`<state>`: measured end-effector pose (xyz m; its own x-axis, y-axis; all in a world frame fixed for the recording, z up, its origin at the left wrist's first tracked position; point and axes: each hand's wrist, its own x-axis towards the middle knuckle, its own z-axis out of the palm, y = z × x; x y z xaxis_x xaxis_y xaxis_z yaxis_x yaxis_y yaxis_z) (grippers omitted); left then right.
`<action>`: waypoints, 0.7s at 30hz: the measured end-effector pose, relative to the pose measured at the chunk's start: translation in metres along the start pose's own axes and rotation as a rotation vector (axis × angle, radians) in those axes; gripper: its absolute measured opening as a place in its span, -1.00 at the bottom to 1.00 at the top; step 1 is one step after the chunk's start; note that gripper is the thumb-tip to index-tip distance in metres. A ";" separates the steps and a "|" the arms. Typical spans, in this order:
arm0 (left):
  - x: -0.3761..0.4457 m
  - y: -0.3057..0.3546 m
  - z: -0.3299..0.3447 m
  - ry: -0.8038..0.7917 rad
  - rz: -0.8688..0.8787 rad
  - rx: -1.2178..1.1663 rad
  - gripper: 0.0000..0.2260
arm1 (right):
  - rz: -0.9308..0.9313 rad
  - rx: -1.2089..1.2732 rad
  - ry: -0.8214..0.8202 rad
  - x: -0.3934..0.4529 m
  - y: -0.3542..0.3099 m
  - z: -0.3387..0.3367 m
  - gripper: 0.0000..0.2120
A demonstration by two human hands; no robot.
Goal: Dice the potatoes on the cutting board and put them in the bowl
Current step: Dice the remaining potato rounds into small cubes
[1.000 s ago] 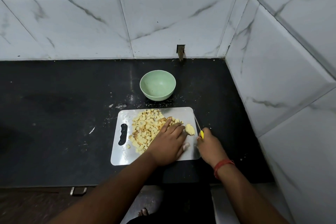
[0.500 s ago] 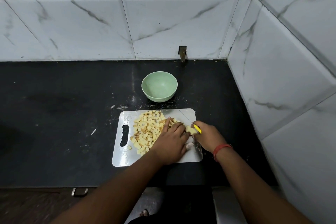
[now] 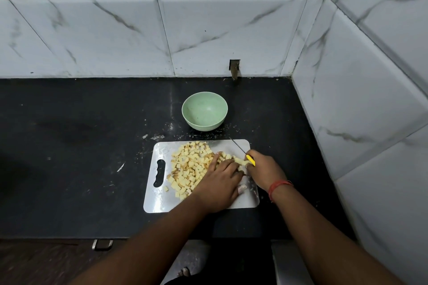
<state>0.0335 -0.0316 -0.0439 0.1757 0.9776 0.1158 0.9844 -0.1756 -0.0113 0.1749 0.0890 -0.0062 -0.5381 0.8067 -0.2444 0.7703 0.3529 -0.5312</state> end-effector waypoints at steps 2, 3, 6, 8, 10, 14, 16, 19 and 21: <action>0.001 0.000 0.000 0.009 0.008 0.003 -0.58 | -0.002 -0.008 0.020 0.002 -0.003 0.001 -0.85; 0.001 0.000 0.000 0.012 0.010 0.005 -0.58 | -0.001 -0.014 0.026 0.003 -0.004 0.001 -0.85; 0.002 0.000 0.000 0.008 0.005 -0.007 -0.57 | 0.002 -0.008 0.032 0.007 -0.006 0.001 -0.82; 0.001 0.001 0.001 0.001 0.001 -0.015 -0.56 | 0.033 0.064 0.057 0.006 -0.008 -0.001 -0.81; 0.000 0.001 0.001 0.004 0.008 -0.020 -0.55 | 0.080 0.212 0.113 0.000 -0.009 -0.002 -0.82; -0.005 -0.001 0.005 0.025 0.006 -0.013 -0.49 | 0.139 0.351 0.145 -0.034 -0.008 0.000 -0.84; -0.007 -0.001 0.007 0.024 0.007 -0.008 -0.47 | 0.136 0.338 0.113 -0.054 -0.007 0.004 -0.85; -0.010 0.000 0.009 0.021 0.020 0.005 -0.47 | 0.147 0.268 0.045 -0.077 -0.007 0.010 -0.88; -0.011 0.001 0.011 0.029 0.021 0.007 -0.48 | 0.150 0.192 0.011 -0.086 -0.006 0.013 -0.88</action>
<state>0.0323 -0.0410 -0.0560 0.1957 0.9700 0.1439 0.9806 -0.1947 -0.0211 0.2116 0.0116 0.0077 -0.4179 0.8486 -0.3244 0.7617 0.1326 -0.6342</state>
